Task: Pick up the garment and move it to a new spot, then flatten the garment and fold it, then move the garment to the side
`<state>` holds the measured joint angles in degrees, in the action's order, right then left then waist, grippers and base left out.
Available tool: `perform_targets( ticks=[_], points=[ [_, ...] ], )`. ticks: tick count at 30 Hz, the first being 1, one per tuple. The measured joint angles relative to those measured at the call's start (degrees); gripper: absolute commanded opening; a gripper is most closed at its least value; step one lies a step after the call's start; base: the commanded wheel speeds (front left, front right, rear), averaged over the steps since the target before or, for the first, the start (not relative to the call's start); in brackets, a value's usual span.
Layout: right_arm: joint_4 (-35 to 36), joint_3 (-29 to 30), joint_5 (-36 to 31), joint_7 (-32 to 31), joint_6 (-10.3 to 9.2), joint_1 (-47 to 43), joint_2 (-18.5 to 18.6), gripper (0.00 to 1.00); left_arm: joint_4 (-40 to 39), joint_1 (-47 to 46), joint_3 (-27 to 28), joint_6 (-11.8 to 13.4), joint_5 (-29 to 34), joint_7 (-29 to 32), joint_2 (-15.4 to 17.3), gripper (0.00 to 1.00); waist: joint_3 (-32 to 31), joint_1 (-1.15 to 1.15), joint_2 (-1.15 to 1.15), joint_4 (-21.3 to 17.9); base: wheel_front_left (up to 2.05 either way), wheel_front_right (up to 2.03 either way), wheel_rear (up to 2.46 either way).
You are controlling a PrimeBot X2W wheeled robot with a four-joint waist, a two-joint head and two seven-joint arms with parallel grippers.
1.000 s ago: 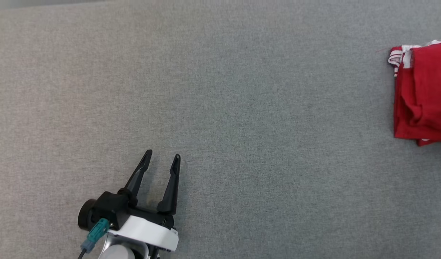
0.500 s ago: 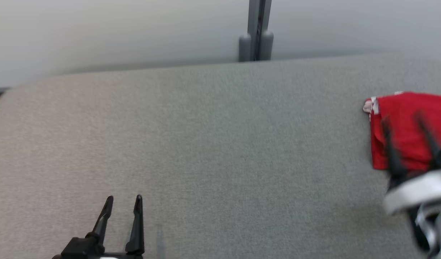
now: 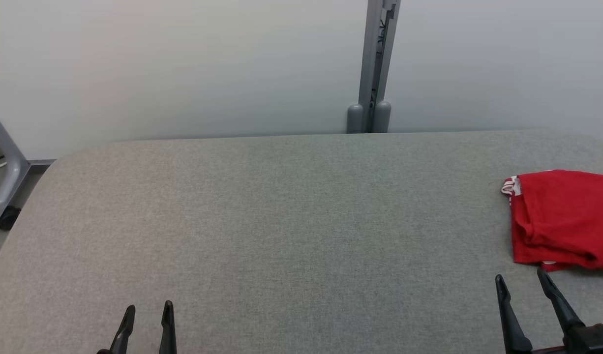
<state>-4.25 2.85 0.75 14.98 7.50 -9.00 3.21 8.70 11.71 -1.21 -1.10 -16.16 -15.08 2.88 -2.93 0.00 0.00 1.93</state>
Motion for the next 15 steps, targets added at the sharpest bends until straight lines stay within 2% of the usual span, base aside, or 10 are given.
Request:
perform_targets(
  ticks=[4,11,12,15],
  points=[
    [1.2,0.9,-2.0,0.0,0.0,-0.1,-0.3,1.0,-0.5,0.1,-0.6,-0.5,-1.1,0.0,0.0,1.0,-0.6,0.0,0.0,-1.1,0.0,0.0,0.0],
    [1.6,1.6,-1.3,0.0,0.0,0.1,-0.3,1.0,0.6,-0.5,-2.2,-1.2,-2.2,0.0,0.0,1.0,-1.0,0.0,0.0,-1.9,0.0,0.0,0.0],
    [1.2,1.6,-1.3,0.0,0.0,0.0,-0.4,0.0,1.1,-0.3,-2.2,-1.3,-2.2,0.0,-0.2,0.0,-1.0,0.0,0.0,-1.9,0.0,0.0,0.0],
    [-1.0,1.5,-1.3,-0.3,0.0,-1.0,-1.2,0.0,3.3,0.8,-2.5,-1.3,-2.2,0.4,-0.6,0.0,-1.0,0.0,0.0,-2.0,0.0,0.0,0.0]
  ],
)
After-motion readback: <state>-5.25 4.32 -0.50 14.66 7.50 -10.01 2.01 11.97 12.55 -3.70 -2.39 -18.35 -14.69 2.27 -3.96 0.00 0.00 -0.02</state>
